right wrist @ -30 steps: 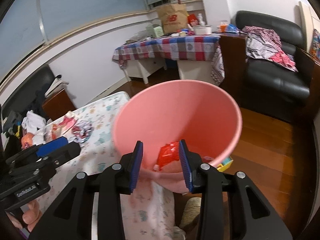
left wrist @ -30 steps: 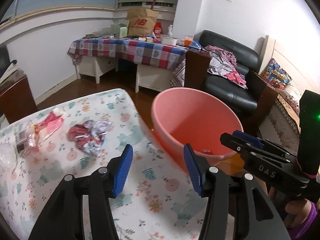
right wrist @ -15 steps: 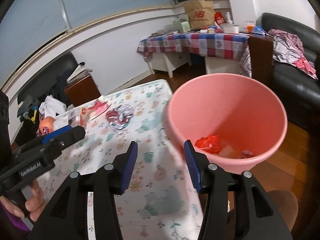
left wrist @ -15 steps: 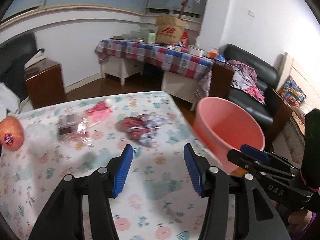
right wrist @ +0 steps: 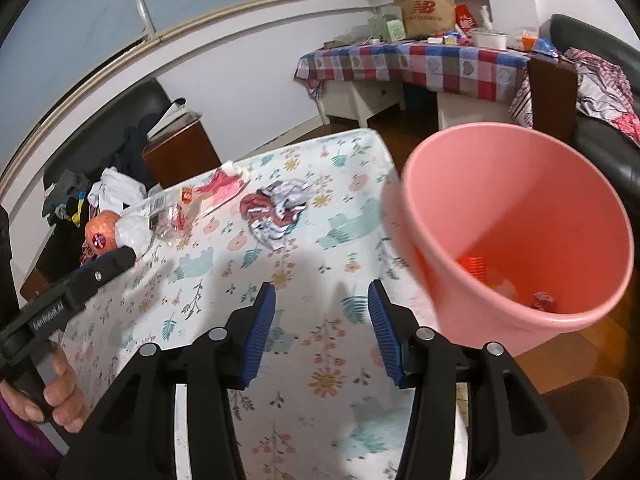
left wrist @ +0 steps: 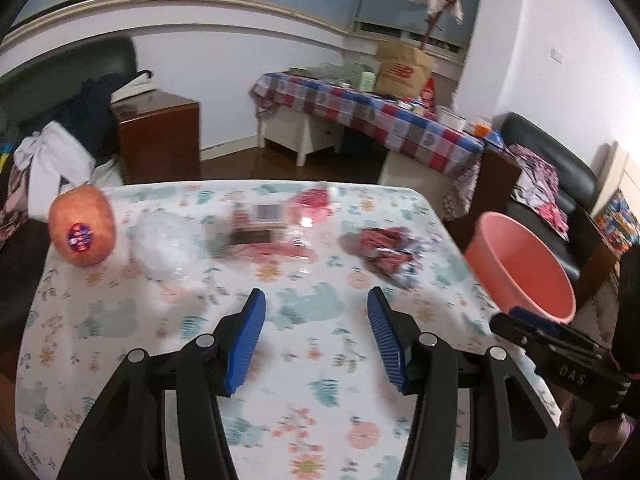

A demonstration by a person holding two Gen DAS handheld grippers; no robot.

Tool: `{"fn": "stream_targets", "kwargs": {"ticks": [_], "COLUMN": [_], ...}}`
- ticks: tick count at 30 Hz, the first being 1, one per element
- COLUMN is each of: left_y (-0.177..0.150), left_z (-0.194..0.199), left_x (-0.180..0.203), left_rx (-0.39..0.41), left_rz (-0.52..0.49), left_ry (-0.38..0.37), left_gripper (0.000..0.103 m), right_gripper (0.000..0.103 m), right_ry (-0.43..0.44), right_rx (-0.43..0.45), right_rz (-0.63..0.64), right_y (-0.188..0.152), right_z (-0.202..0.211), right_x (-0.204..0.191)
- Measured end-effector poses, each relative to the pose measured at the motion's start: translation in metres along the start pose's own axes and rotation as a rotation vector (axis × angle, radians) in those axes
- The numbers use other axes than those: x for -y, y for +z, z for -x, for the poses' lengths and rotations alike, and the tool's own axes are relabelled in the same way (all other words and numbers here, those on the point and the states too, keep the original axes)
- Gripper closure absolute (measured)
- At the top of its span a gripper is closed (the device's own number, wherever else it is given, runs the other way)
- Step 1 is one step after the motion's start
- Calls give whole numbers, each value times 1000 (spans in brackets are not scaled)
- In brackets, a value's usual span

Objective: Collect trash
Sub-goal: 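Move both open tools back over the table toward the remaining trash, then grasp the clear barcode snack packet with the left tool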

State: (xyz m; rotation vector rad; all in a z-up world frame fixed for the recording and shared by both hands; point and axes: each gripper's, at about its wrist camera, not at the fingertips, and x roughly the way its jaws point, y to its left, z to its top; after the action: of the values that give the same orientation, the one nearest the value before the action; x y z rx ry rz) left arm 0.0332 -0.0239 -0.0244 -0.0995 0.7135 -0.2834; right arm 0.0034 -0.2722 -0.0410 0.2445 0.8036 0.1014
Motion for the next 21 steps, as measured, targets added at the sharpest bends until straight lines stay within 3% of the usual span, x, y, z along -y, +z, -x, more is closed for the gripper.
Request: {"fn": "stream_targets", "kwargs": {"ticks": [6,13,21], "left_y": [12,34,52], "left_z": [-4,-31,-71], "left_x": [-37,-59,-50], "left_rx": [17,11,-8], "left_rz": [89,182,112], "left_ry": [27,-37,-21], "left_gripper": [50,46,44], "right_gripper": [54,54,54], "right_ry": [10,14,24], "right_rx": [-74,-119,-131], "right_rz": [22,-9,-34], "right_y": [-4,-6,-6], "right_z": [-17,-26,-28], "right_x": [-9,-4,0]}}
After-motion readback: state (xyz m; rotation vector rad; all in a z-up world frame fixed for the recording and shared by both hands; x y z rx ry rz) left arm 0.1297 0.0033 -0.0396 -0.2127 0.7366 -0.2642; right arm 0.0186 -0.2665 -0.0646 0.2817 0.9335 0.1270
